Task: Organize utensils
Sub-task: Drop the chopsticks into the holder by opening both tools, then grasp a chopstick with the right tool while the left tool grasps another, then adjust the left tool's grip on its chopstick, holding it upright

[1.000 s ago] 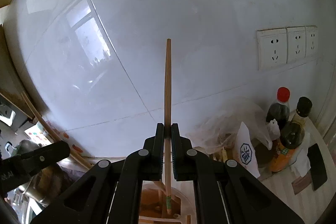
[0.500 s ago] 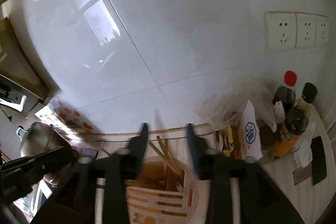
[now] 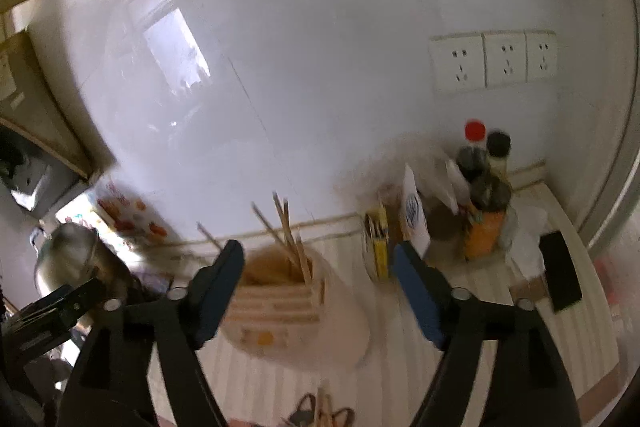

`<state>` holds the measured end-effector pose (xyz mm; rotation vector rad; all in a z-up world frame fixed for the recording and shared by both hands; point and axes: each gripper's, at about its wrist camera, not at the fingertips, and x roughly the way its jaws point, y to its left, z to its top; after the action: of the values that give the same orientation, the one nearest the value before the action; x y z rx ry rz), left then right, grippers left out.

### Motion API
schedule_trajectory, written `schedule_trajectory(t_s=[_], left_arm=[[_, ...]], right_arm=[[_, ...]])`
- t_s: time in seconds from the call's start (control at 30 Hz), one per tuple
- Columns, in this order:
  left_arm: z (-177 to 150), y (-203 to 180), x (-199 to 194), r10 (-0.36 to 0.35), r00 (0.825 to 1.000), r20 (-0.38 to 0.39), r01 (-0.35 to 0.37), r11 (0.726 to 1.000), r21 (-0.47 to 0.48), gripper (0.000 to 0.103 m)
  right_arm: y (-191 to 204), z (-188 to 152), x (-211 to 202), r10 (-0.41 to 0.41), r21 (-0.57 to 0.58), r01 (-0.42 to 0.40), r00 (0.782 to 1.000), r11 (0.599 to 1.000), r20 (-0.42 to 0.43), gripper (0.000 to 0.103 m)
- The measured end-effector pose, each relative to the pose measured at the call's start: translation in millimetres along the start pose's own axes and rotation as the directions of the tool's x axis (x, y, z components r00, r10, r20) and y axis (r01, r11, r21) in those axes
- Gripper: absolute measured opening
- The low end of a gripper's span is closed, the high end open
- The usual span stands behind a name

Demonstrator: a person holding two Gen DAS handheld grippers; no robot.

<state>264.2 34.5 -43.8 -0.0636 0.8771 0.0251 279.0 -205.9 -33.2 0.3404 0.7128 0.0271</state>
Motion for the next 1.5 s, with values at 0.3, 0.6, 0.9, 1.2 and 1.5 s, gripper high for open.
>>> schedule_trajectory(t_s=[0.3, 0.6, 0.9, 1.2, 1.5], left_arm=[[-100.2, -1.4, 101.8, 0.177, 0.951, -0.254, -0.151, 0.981, 0.119, 0.103], [-166.6, 3.4, 163.6, 0.313, 0.864, -0.394, -0.235, 0.944, 0.233, 0.103], [-180.4, -9.0, 169.5, 0.245, 0.861, -0.446, -0.155, 0.961, 0.230, 0.103], [-175.2, -63.6, 166.0, 0.103, 0.882, -0.459, 0.021, 0.966, 0.257, 0.102], [-177.2, -105.9, 178.5, -0.018, 0.847, -0.532, 0.169, 0.957, 0.236, 0.079]], right_arm=[[-22.4, -101.4, 50.9, -0.121, -0.057, 0.109, 0.955, 0.992, -0.271, 0.088], [-25.0, -226.4, 135.5, -0.148, -0.101, 0.109, 0.762, 0.989, -0.630, 0.063], [0.4, -263.7, 153.0, -0.301, -0.311, 0.120, 0.709, 0.943, -0.638, 0.010], [-71.9, -250.9, 132.3, -0.352, -0.250, 0.248, 0.683, 0.936, -0.639, 0.007], [-136.8, -243.4, 105.3, -0.359, -0.172, 0.330, 0.667, 0.928, -0.653, 0.007]])
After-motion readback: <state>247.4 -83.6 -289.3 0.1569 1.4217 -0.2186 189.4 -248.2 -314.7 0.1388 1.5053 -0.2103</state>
